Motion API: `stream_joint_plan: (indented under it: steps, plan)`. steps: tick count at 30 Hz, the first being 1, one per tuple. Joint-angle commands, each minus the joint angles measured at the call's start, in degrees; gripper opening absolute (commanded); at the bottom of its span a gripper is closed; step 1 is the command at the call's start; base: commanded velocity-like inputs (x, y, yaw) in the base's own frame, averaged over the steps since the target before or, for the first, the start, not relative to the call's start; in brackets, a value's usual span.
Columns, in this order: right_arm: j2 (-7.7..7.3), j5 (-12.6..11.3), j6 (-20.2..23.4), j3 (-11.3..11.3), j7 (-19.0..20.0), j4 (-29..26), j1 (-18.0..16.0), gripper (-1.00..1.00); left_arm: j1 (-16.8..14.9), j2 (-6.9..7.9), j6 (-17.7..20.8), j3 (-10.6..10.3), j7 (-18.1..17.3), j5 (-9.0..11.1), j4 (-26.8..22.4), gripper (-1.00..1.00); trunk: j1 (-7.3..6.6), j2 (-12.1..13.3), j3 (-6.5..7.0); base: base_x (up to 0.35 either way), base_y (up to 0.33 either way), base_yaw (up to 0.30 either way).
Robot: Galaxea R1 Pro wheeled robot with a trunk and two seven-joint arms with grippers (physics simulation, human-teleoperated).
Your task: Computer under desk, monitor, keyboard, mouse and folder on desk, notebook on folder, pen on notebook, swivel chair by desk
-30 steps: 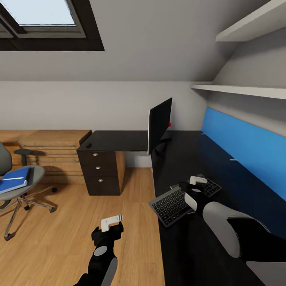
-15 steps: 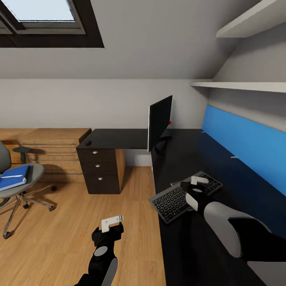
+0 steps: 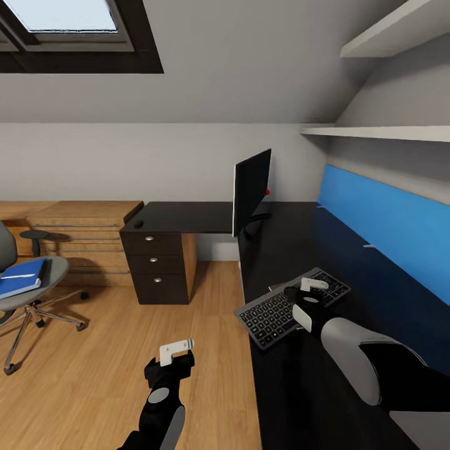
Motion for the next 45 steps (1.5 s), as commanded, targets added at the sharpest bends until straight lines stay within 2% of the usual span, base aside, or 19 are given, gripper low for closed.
stream_joint_plan:
  steps: [1, 5, 8, 10, 12, 19, 40, 45]
  plan:
    - [0.02, -0.57, -0.31, 0.08, -0.07, 0.06, -0.04, 1.00, -0.05, 0.01, 0.17, -0.10, 0.45, 0.43, -0.07, 1.00, 0.00, -0.03, -0.06, 0.000, 0.000, 0.000]
    - [-0.35, -0.70, 0.65, 0.01, -0.03, 0.06, -0.05, 1.00, -0.07, 0.01, 0.17, -0.12, 0.46, 0.41, -0.10, 1.00, 0.00, -0.03, -0.06, 0.000, 0.000, 0.000]
    - [-0.75, -2.44, 4.35, -0.04, 0.18, 0.00, -0.04, 1.00, -0.07, 0.03, 0.17, -0.09, 0.46, 0.47, -0.09, 1.00, 0.00, -0.03, -0.06, 0.000, 0.000, 0.000]
    - [-1.01, -3.96, 5.33, -0.01, 0.22, -0.02, -0.02, 1.00, -0.07, 0.07, 0.19, -0.08, 0.34, 0.49, -0.09, 1.00, 0.00, -0.03, -0.06, 0.000, 0.000, 0.000]
    - [-1.08, -4.35, 5.53, 0.00, 0.23, -0.02, -0.04, 1.00, -0.07, 0.10, 0.18, -0.08, 0.28, 0.49, -0.08, 1.00, 0.00, -0.03, -0.06, 0.000, 0.000, 0.000]
    - [-1.12, -4.54, 5.66, 0.04, 0.24, -0.02, -0.03, 1.00, -0.07, 0.12, 0.17, -0.08, 0.21, 0.50, -0.09, 1.00, 0.00, -0.03, -0.06, -0.045, 0.000, 0.000]
    - [-1.13, -4.55, 5.68, 0.04, 0.24, -0.02, -0.02, 1.00, -0.07, 0.12, 0.17, -0.13, 0.20, 0.50, -0.08, 1.00, 0.00, -0.03, -0.06, -0.312, 0.000, 0.000]
    - [-1.07, -4.51, 5.52, 0.10, 0.24, -0.02, -0.01, 1.00, -0.07, 0.12, 0.17, -0.16, 0.20, 0.50, -0.07, 1.00, 0.00, -0.03, -0.06, -0.122, 0.000, 0.000]
